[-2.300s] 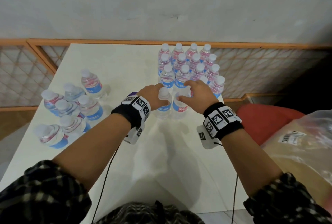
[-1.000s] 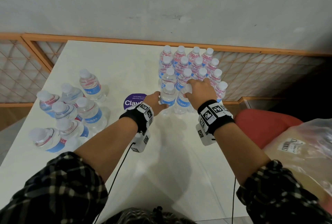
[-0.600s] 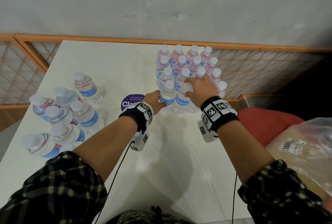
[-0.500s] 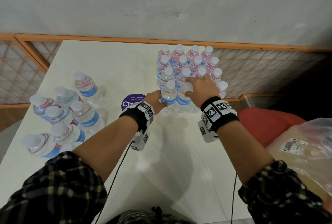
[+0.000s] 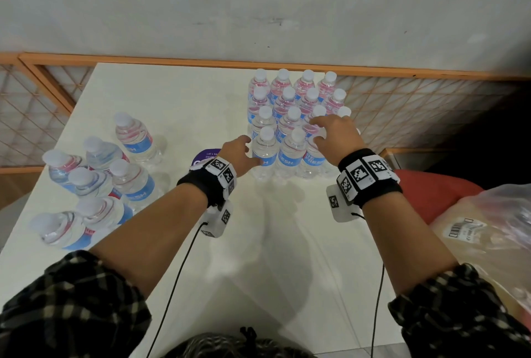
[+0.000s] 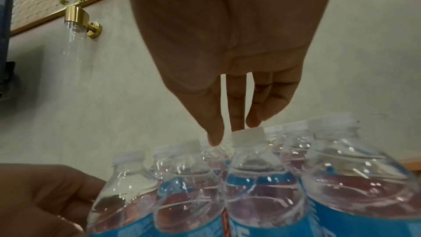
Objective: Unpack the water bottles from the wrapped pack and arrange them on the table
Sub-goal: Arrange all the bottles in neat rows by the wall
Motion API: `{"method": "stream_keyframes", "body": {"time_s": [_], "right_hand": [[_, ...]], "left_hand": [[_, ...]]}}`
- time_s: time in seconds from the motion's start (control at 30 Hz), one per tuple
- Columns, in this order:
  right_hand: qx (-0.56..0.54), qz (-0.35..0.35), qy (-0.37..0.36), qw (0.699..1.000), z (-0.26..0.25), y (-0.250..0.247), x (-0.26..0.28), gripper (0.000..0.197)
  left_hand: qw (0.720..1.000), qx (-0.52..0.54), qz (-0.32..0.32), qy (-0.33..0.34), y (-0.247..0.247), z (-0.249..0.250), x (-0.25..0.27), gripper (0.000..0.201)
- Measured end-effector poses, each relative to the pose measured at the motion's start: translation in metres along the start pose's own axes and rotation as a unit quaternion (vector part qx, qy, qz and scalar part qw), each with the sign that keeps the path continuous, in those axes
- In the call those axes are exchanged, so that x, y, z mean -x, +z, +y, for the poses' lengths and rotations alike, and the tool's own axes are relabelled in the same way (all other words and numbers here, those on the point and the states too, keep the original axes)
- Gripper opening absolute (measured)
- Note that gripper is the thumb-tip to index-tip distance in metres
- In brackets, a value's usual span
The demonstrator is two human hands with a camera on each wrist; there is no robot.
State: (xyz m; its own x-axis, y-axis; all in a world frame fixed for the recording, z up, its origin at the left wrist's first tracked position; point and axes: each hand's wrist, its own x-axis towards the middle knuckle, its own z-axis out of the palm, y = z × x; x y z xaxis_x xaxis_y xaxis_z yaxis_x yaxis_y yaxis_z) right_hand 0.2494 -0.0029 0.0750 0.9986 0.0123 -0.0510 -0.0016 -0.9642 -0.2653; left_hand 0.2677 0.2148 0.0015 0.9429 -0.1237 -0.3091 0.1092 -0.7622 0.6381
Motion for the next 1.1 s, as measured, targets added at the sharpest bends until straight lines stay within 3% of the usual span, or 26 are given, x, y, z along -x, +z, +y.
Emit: {"method": "stream_keyframes", "body": {"time_s": [0.13, 0.23, 0.53, 0.6, 0.67, 0.77, 0.87, 1.0, 1.1], "right_hand": [[-0.011, -0.005, -0.029, 1.000, 0.002, 0.006, 0.002, 0.042], [0.009, -0.007, -0.064, 0.998, -0.004, 0.014, 0.002, 0.048], [0.050, -0.031, -0.072, 0.996, -0.001, 0.014, 0.007, 0.047], [0.056, -0.031, -0.077, 0.995, 0.000, 0.016, 0.005, 0.047], [0.040, -0.012, -0.079, 0.996, 0.000, 0.019, 0.003, 0.044], [-0.005, 0.030, -0.053, 0.998, 0.002, 0.020, 0.000, 0.047], [0.029, 0.023, -0.048, 0.998, 0.004, 0.017, -0.003, 0.042], [0.031, 0.017, -0.018, 0.999, 0.005, 0.014, -0.009, 0.042], [0.024, 0.021, -0.002, 0.999, 0.005, 0.013, -0.011, 0.041]], "left_hand": [[0.999, 0.000, 0.001, 0.034, 0.001, 0.003, 0.001, 0.052], [0.999, -0.004, 0.005, 0.036, 0.004, 0.004, 0.002, 0.051], [0.999, -0.038, 0.013, 0.029, 0.001, 0.006, 0.007, 0.048], [0.998, -0.028, 0.054, 0.003, -0.011, 0.002, 0.008, 0.045], [0.990, 0.033, 0.134, -0.025, -0.031, -0.004, 0.008, 0.042], [0.960, 0.049, 0.271, -0.044, -0.068, -0.012, 0.008, 0.039], [0.925, 0.024, 0.364, -0.106, -0.102, -0.024, 0.010, 0.040], [0.883, 0.016, 0.439, -0.166, -0.130, -0.053, 0.005, 0.049], [0.878, 0.013, 0.425, -0.217, -0.139, -0.071, 0.000, 0.061]]}}
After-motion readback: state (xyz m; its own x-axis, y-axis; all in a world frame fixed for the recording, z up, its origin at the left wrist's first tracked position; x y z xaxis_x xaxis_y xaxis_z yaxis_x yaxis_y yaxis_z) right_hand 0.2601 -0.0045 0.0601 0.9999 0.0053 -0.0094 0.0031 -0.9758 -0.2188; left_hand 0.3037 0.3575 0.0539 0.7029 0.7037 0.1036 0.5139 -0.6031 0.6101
